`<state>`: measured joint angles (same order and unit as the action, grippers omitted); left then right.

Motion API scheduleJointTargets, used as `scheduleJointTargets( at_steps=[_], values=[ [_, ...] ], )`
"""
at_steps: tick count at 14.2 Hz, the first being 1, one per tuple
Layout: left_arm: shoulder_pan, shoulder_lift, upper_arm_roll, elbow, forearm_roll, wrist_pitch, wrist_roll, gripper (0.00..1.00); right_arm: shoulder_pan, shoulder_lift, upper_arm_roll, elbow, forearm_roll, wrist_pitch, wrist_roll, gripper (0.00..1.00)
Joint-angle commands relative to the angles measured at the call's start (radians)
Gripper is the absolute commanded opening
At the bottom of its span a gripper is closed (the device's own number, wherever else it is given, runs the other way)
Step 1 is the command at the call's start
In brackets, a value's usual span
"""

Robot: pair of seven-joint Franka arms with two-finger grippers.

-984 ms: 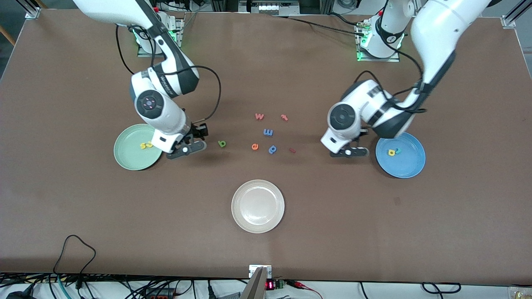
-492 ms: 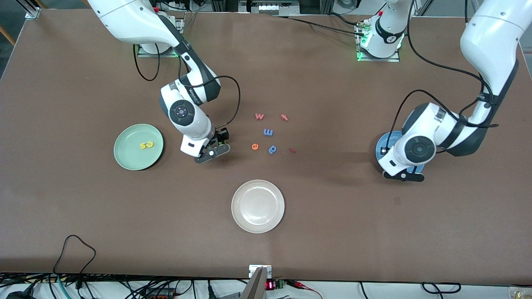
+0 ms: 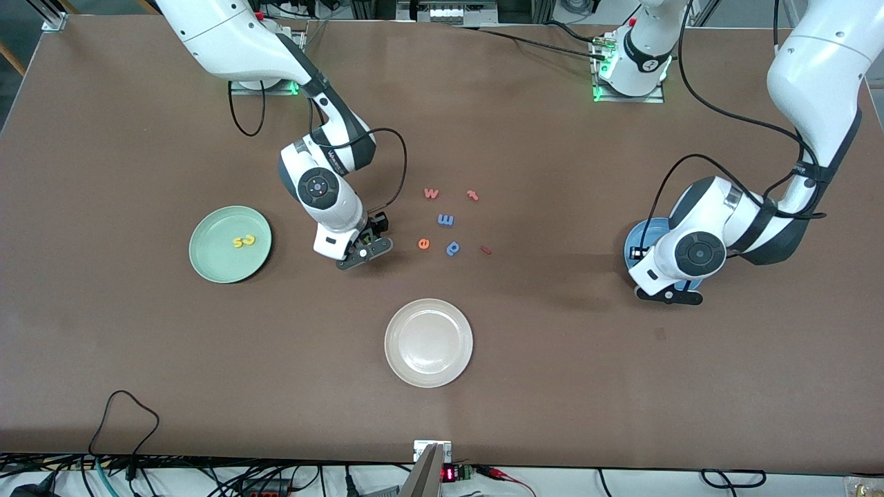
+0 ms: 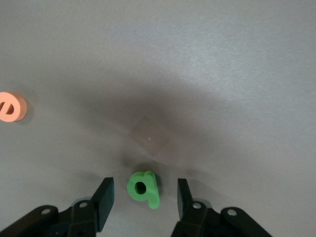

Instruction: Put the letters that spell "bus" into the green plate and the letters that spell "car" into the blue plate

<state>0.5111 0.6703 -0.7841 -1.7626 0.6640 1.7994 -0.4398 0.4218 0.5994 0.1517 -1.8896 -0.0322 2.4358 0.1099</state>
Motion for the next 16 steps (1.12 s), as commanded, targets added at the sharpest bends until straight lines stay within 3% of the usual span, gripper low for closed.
scheduleJointTargets(
  at_steps=[1,4,8,10,12,13,14,16],
  values=[
    [0.000,-0.055,-0.065,0.105,-0.001,-0.189,0.018,1.00,0.031,0.019,-0.027,0.010,-0.047,0.006,0.030,0.60],
    [0.000,-0.055,-0.125,0.272,-0.052,-0.377,0.082,1.00,0.034,0.022,-0.030,-0.003,-0.055,0.005,0.030,0.60],
    [-0.016,-0.057,-0.148,0.486,-0.162,-0.544,0.196,1.00,0.034,0.023,-0.030,-0.006,-0.054,0.005,0.030,0.59],
    [-0.005,-0.057,-0.176,0.560,-0.165,-0.616,0.254,1.00,0.034,0.023,-0.030,-0.006,-0.054,0.005,0.030,0.55],
    [0.012,-0.058,-0.172,0.604,-0.178,-0.656,0.347,1.00,0.034,0.022,-0.030,-0.005,-0.054,0.005,0.030,0.44],
    [0.004,-0.086,-0.150,0.623,-0.182,-0.670,0.395,1.00,0.032,0.022,-0.030,-0.005,-0.052,0.005,0.030,0.40],
    [-0.022,-0.139,-0.083,0.617,-0.207,-0.666,0.433,1.00,0.032,0.023,-0.030,-0.005,-0.052,0.005,0.030,0.35],
    [-0.145,-0.228,0.180,0.608,-0.413,-0.664,0.450,1.00,0.031,0.022,-0.030,-0.005,-0.051,0.005,0.030,0.26]
  ],
)
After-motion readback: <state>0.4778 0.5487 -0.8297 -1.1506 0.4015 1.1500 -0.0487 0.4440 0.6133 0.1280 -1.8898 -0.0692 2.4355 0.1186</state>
